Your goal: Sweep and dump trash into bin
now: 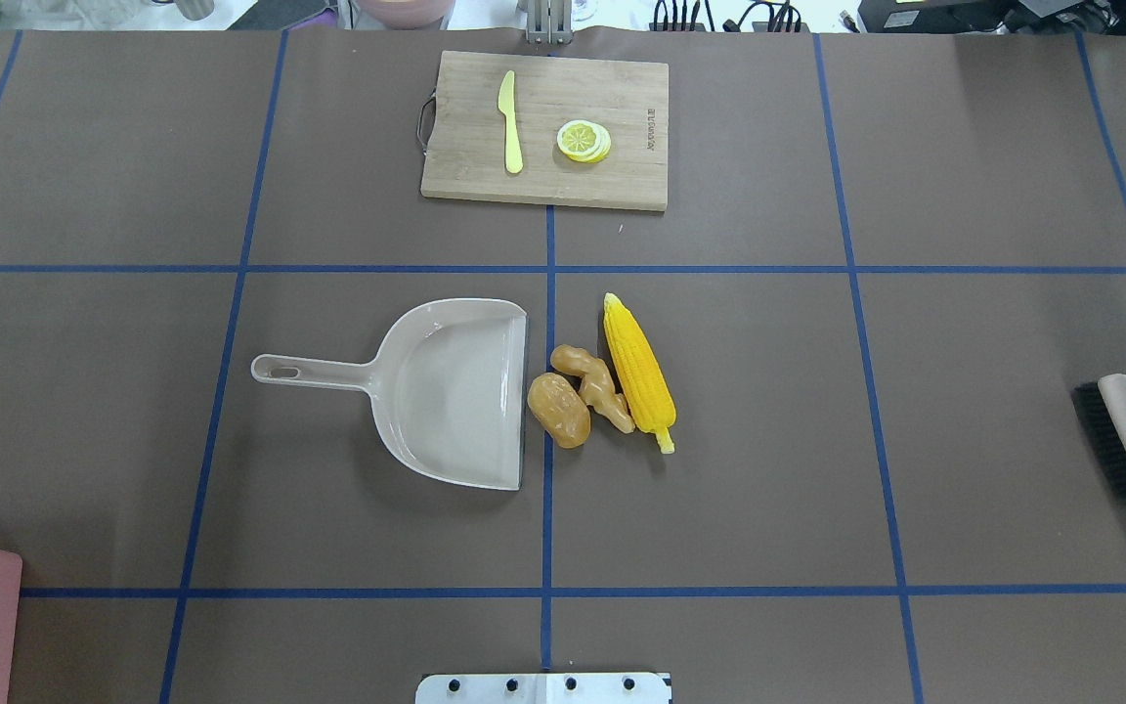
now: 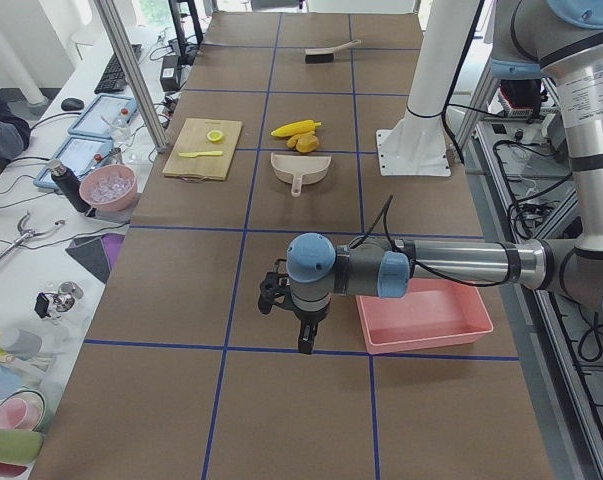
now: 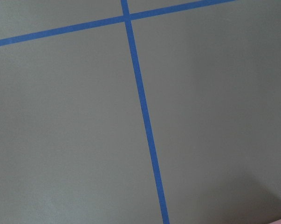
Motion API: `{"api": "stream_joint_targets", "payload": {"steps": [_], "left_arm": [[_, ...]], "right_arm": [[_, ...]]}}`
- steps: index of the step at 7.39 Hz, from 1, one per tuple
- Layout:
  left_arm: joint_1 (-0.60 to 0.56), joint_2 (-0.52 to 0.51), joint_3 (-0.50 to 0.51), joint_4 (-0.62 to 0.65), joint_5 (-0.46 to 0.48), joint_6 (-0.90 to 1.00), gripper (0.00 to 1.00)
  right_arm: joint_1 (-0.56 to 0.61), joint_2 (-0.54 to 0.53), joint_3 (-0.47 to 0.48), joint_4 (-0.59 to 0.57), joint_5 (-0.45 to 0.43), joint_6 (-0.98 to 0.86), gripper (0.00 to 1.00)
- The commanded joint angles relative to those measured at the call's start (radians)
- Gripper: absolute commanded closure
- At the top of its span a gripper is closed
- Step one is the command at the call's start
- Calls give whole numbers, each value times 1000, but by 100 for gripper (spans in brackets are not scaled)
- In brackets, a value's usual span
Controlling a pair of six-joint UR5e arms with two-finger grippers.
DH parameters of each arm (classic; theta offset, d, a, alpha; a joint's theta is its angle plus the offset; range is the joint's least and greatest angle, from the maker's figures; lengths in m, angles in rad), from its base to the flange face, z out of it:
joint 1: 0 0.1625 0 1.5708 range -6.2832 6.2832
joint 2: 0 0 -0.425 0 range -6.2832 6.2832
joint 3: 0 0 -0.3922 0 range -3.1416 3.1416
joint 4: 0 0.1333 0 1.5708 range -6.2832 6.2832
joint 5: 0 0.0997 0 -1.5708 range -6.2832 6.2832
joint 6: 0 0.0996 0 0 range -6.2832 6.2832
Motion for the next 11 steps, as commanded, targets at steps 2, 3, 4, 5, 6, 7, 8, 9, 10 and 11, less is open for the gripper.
{"api": "stream_joint_targets", "payload": {"steps": [2, 3, 4, 5, 6, 7, 8, 9, 10, 11], "left_arm": [[0, -1, 11, 18, -1, -2, 1], [0, -1, 9, 18, -1, -2, 1], [0, -2, 8, 16, -1, -2, 1], [0, -13, 15, 16, 1, -2, 1], [1, -17, 20, 16, 4, -4, 1], [1, -20, 22, 16, 4, -4, 1], [1, -25, 22, 16, 4, -4, 1], [1, -25, 22, 16, 2, -4, 1], [1, -25, 23, 16, 4, -2, 1], [1, -30, 35, 13, 5, -2, 1]], "right_arm": [[0, 1, -1, 1, -2, 0, 0], [0, 2, -3, 1, -3, 0, 0], [0, 2, -4, 1, -3, 0, 0], [0, 1, 3, -1, 3, 3, 0], [0, 1, 3, -1, 3, 2, 0], [0, 1, -1, 1, 1, -3, 0], [0, 2, -1, 1, 1, 0, 0], [0, 1, -3, 1, 0, -1, 0], [0, 2, -4, -1, -8, 0, 0], [-1, 1, -7, 1, -8, 0, 0]]}}
